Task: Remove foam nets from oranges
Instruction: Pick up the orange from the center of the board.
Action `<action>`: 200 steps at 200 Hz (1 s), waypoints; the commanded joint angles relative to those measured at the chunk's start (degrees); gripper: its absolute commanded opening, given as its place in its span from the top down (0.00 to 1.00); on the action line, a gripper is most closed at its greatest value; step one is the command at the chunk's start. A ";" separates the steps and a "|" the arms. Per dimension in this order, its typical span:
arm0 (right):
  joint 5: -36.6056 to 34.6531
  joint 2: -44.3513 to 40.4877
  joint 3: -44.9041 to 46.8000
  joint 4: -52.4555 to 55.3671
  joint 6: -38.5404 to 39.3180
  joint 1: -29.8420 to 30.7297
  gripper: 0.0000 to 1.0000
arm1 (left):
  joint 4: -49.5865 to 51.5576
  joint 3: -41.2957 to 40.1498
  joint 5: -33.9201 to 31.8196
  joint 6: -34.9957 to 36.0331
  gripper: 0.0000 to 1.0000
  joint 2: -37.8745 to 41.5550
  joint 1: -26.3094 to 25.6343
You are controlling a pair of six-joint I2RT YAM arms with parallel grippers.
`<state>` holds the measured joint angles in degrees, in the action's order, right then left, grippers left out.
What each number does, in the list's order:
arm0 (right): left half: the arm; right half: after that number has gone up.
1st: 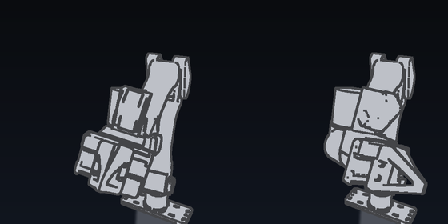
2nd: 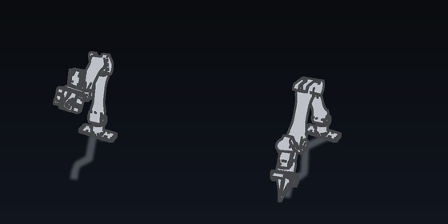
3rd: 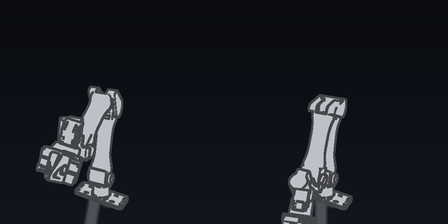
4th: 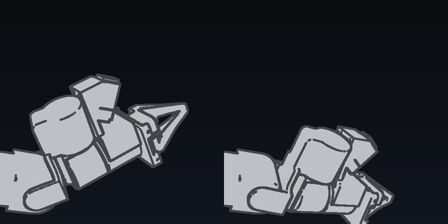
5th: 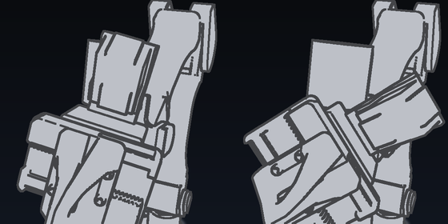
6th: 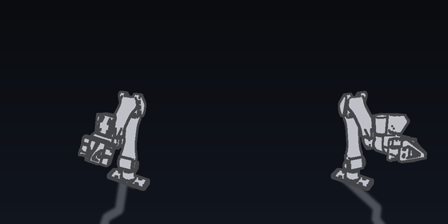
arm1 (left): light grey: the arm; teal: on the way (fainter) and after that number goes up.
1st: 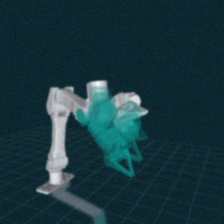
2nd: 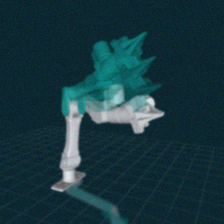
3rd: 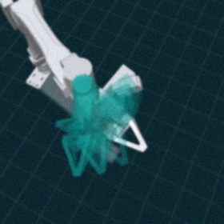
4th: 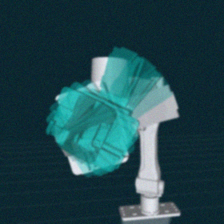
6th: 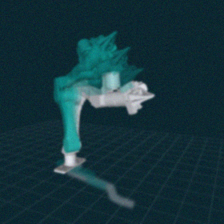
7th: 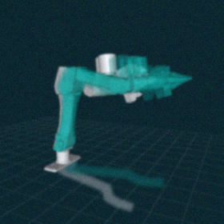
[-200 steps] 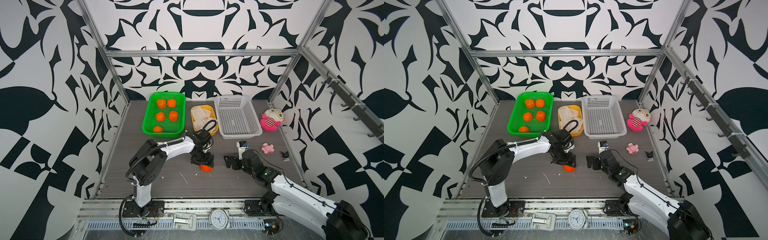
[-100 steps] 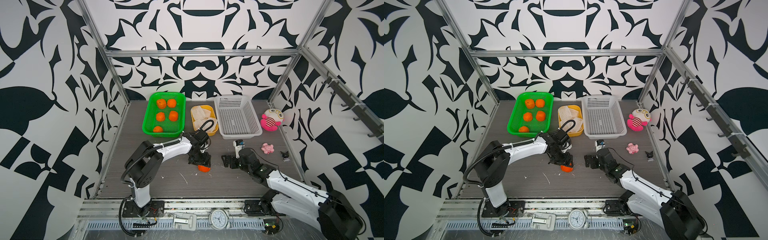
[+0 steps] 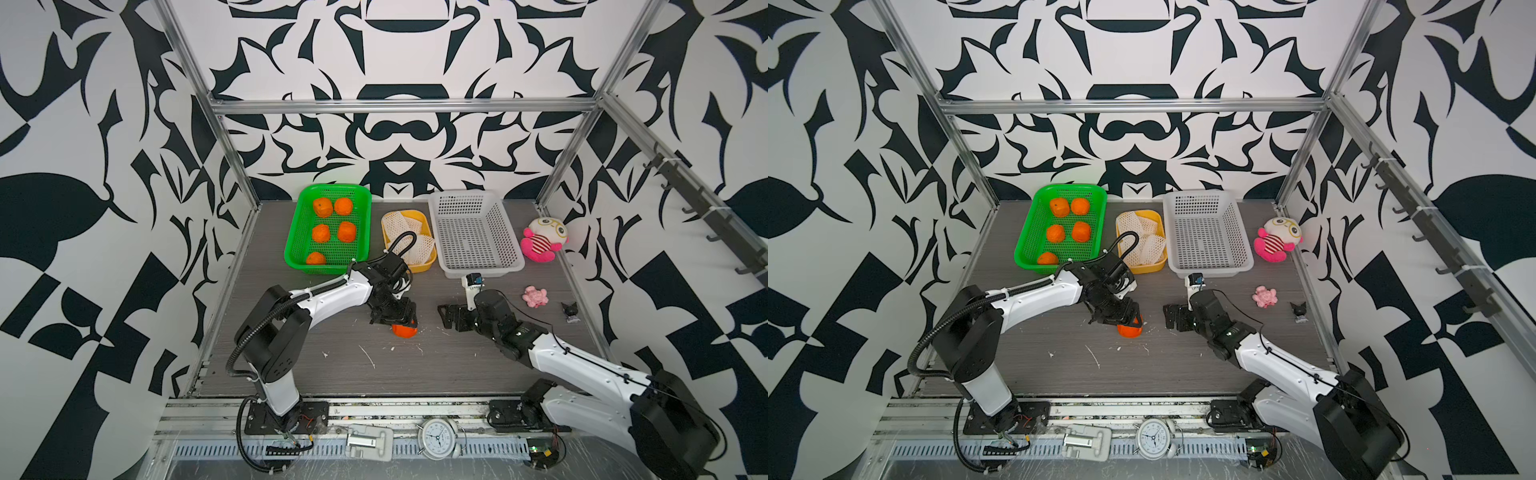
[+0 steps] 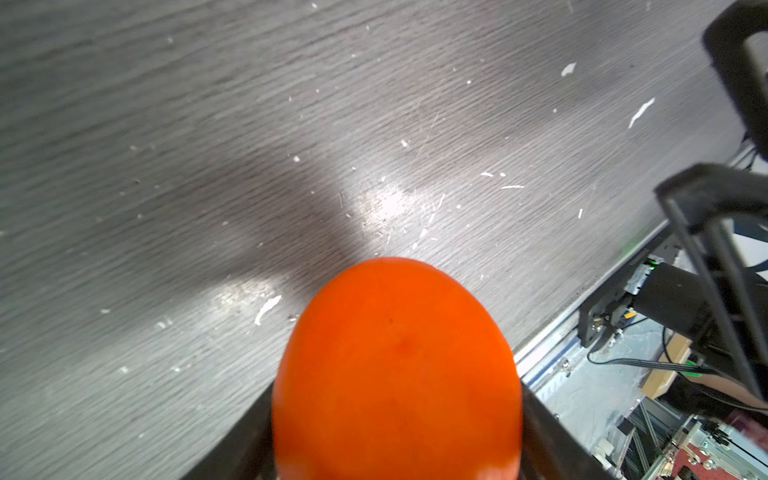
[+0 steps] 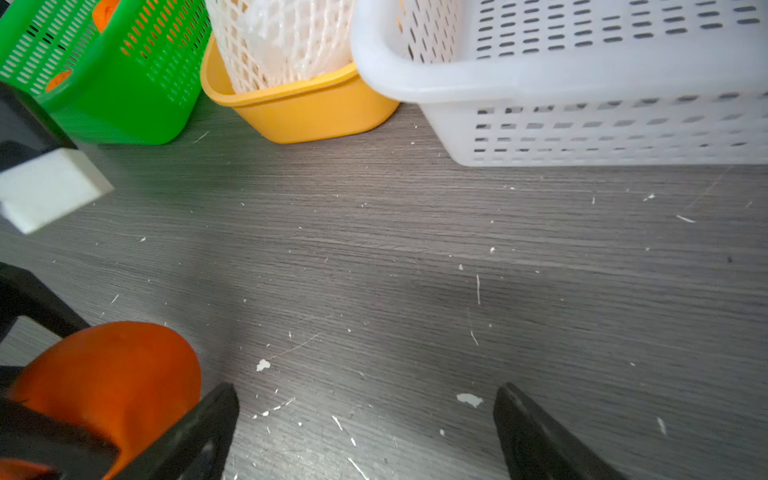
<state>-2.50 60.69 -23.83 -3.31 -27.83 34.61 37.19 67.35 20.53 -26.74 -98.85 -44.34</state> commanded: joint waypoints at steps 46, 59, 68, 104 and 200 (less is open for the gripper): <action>0.56 2.37 -4.20 -2.42 2.13 0.51 0.01 | 2.13 -2.14 2.08 0.33 0.48 4.51 2.03; 0.73 3.56 -4.41 -3.65 3.15 0.78 0.01 | 2.15 -2.26 2.25 0.31 0.48 4.96 2.06; 0.98 4.57 -4.42 -4.89 5.09 0.84 0.01 | 1.97 -2.64 2.23 0.37 0.48 5.16 2.15; 2.09 7.33 -5.25 -10.21 12.00 0.98 0.01 | -0.36 -4.93 3.55 -0.85 0.49 5.15 2.40; 0.04 6.43 -4.47 -14.90 13.67 1.80 0.01 | 6.25 -1.97 1.19 0.79 0.49 9.00 4.65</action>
<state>-1.52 68.66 -26.61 -15.66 -14.81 35.70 38.72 62.78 22.65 -26.96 -91.77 -40.56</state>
